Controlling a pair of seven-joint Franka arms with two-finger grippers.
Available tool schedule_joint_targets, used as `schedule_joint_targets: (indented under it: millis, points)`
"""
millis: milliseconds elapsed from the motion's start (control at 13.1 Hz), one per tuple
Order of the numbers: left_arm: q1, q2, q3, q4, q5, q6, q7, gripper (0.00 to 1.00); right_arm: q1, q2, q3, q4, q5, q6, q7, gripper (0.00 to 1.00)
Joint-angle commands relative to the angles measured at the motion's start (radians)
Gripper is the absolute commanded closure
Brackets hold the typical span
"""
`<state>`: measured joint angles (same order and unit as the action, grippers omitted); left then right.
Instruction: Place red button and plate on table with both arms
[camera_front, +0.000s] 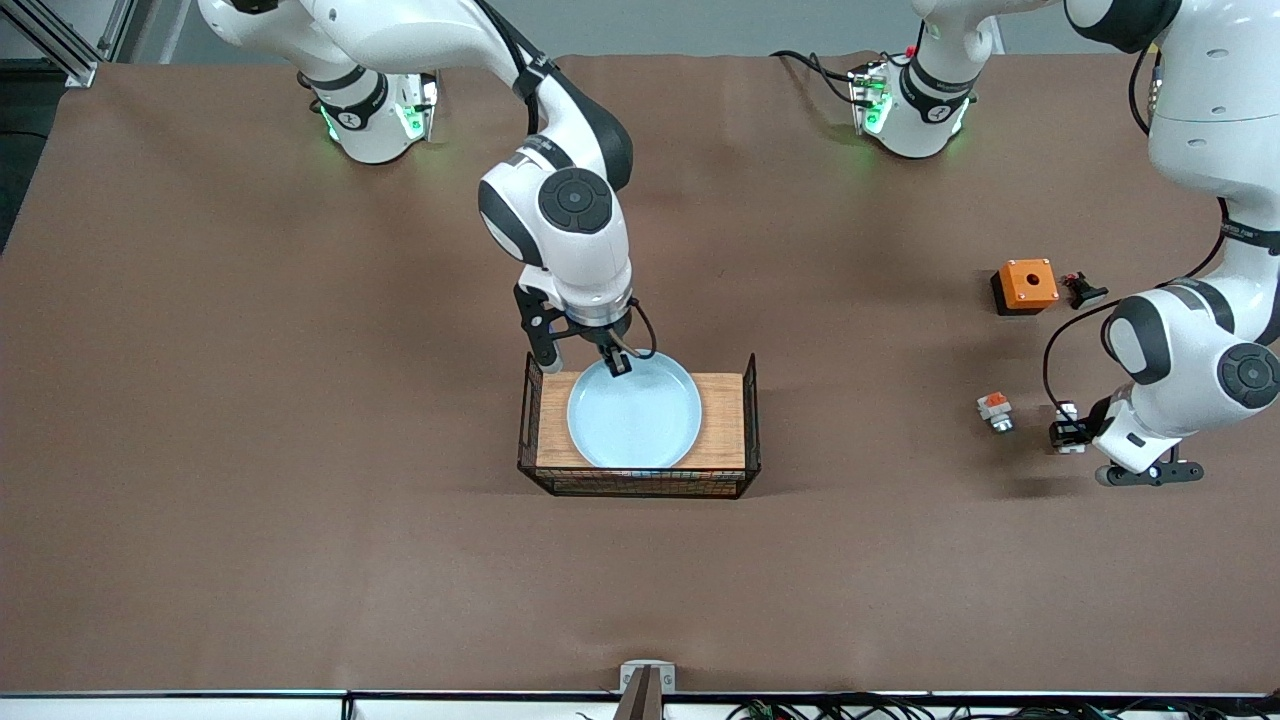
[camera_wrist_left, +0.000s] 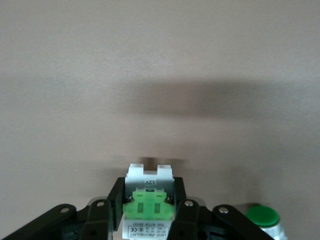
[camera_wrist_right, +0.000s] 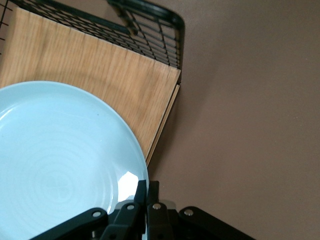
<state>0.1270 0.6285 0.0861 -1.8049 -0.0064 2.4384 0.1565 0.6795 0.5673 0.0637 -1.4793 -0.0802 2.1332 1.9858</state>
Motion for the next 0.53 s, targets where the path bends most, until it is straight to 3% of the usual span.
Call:
schedule_joint_targets:
  millis: [0, 229, 305, 382, 458]
  points:
    - [-0.006, 0.005, -0.006, 0.018, -0.027, 0.007, 0.003, 0.86, -0.012, 0.02, 0.002, 0.054, -0.017, -0.001, 0.001, 0.99]
    - [-0.021, 0.011, -0.006, 0.024, -0.06, 0.007, -0.008, 0.82, -0.003, 0.013, 0.004, 0.092, -0.021, -0.074, 0.001, 0.99]
    - [-0.021, 0.013, -0.006, 0.025, -0.06, 0.007, -0.006, 0.68, -0.002, 0.008, 0.008, 0.117, -0.02, -0.119, 0.001, 0.99]
    - [-0.021, 0.011, -0.006, 0.025, -0.06, 0.007, -0.003, 0.27, 0.003, 0.003, 0.013, 0.129, -0.018, -0.168, -0.001, 0.99]
    - [-0.015, 0.005, -0.006, 0.024, -0.058, 0.005, 0.014, 0.0, 0.017, -0.016, 0.013, 0.135, -0.015, -0.199, -0.001, 0.99]
